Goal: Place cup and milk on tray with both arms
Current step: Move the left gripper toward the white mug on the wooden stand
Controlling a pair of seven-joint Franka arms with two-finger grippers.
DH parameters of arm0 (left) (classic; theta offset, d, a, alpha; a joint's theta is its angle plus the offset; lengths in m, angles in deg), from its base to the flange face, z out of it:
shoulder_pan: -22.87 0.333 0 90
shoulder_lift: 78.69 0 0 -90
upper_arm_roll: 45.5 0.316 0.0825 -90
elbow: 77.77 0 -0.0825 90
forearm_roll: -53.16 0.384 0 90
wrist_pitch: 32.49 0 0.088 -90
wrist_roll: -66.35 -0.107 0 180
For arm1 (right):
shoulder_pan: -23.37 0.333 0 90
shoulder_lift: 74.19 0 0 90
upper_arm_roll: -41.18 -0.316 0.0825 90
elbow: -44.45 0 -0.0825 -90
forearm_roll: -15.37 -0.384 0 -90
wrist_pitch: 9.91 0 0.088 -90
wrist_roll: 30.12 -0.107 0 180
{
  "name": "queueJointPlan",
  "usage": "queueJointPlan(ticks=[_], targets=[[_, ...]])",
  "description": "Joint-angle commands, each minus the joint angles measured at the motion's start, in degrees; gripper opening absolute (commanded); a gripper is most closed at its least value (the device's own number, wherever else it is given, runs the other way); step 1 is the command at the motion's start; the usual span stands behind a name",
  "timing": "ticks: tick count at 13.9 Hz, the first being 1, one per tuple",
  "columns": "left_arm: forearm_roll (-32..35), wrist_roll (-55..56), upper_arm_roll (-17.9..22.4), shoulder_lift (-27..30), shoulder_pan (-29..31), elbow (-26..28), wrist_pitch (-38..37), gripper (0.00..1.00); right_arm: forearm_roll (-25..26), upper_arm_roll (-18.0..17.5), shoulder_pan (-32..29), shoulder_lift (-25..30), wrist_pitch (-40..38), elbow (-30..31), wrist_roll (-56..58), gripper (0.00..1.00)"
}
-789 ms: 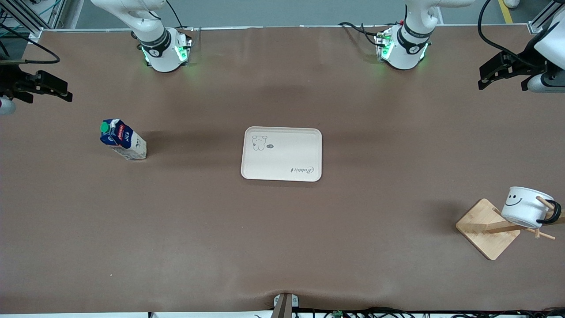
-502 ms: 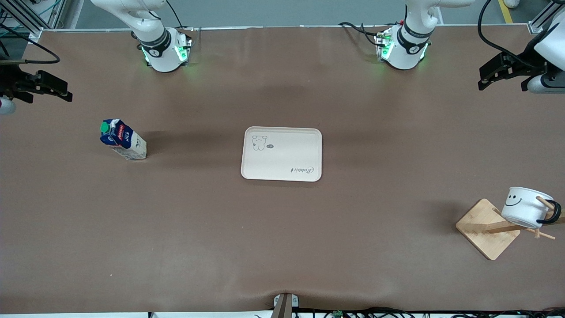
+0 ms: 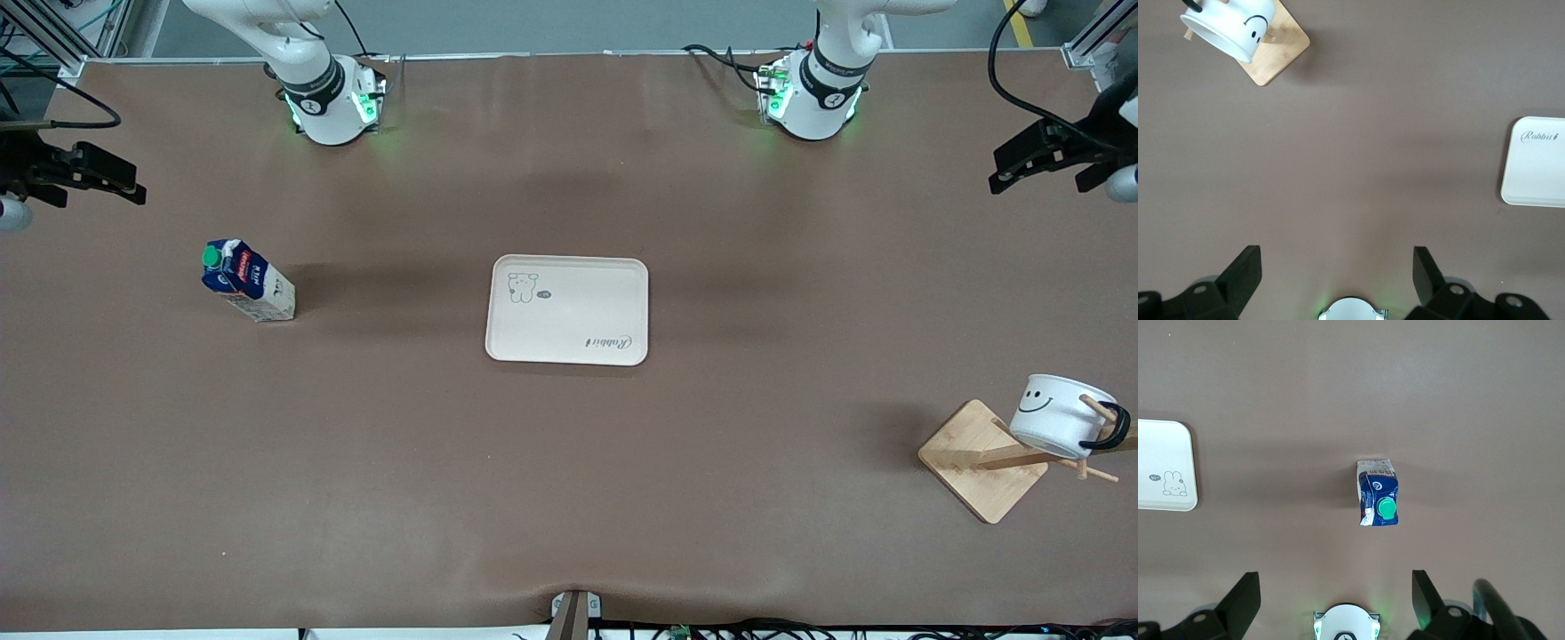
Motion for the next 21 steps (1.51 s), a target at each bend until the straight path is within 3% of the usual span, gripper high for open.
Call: queueJointPlan(ticks=[1, 7, 11, 13, 21], targets=[[0.2, 0.8, 0.1, -1.3, 1.4, -1.4, 0.9, 1.0, -0.8, 0.0, -0.4, 0.5, -0.4, 0.7, -0.2, 1.0], [-0.4, 0.5, -0.1, -0.3, 7.3, 3.1, 8.7, 1.0, -2.3, 0.1, -1.3, 0.5, -0.7, 0.7, -0.1, 1.0], [-1.1, 0.5, -0.2, 0.5, 11.6, 9.4, 19.2, 1.0, -2.3, 0.1, -1.3, 0.5, -0.8, 0.7, -0.1, 1.0], [-2.4, 0.5, -0.2, 0.7, 11.9, 12.9, 25.7, 1.0, -2.3, 0.1, -1.3, 0.5, -0.8, 0.7, -0.1, 1.0], [-7.5, 0.4, -0.2, 2.2, 14.5, 20.4, 39.7, 1.0, -2.3, 0.1, -1.3, 0.5, -0.9, 0.7, -0.1, 1.0]])
